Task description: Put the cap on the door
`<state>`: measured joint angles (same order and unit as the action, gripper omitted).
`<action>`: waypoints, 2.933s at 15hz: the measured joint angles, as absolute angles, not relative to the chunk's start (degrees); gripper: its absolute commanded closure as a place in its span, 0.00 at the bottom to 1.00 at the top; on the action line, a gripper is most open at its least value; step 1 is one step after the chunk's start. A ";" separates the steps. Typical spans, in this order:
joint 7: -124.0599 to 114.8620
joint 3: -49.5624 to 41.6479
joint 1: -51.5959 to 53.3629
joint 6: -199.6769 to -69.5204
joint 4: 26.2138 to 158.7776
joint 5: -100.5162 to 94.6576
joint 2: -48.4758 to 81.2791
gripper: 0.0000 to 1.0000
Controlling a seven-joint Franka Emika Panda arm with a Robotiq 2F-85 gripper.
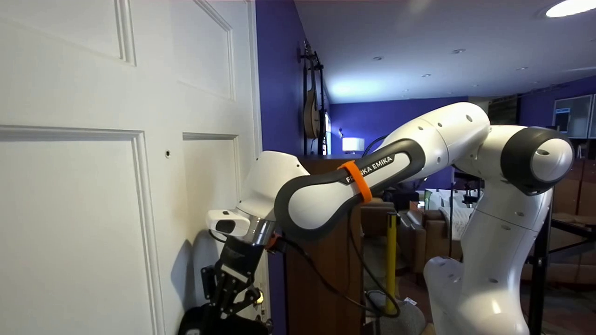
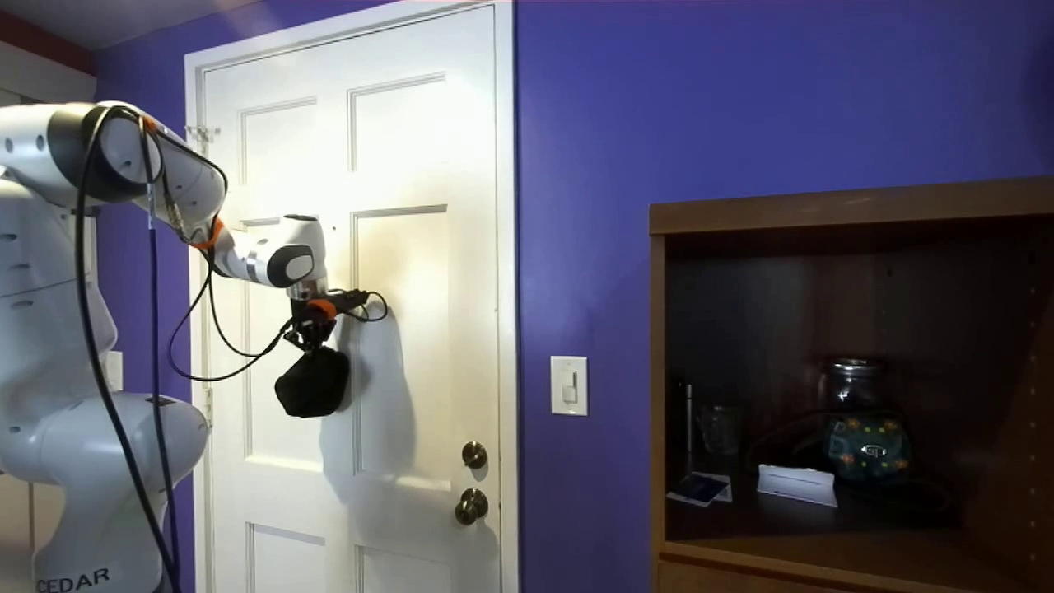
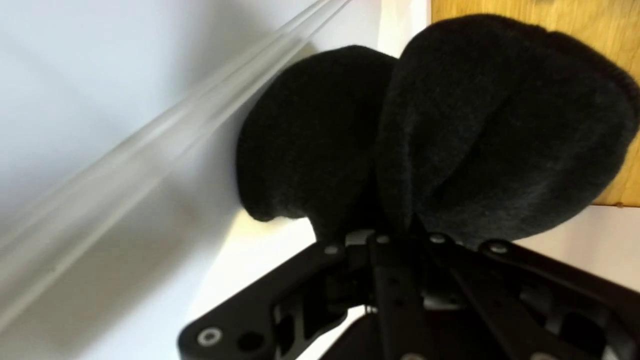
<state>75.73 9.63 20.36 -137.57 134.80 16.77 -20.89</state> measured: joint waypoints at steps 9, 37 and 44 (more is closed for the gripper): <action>73.96 8.75 21.19 -137.55 137.27 17.96 -21.12 0.98; 86.14 6.77 22.58 -137.75 138.14 25.50 -13.74 0.98; 86.55 7.42 22.58 -137.63 137.30 25.74 -13.58 0.98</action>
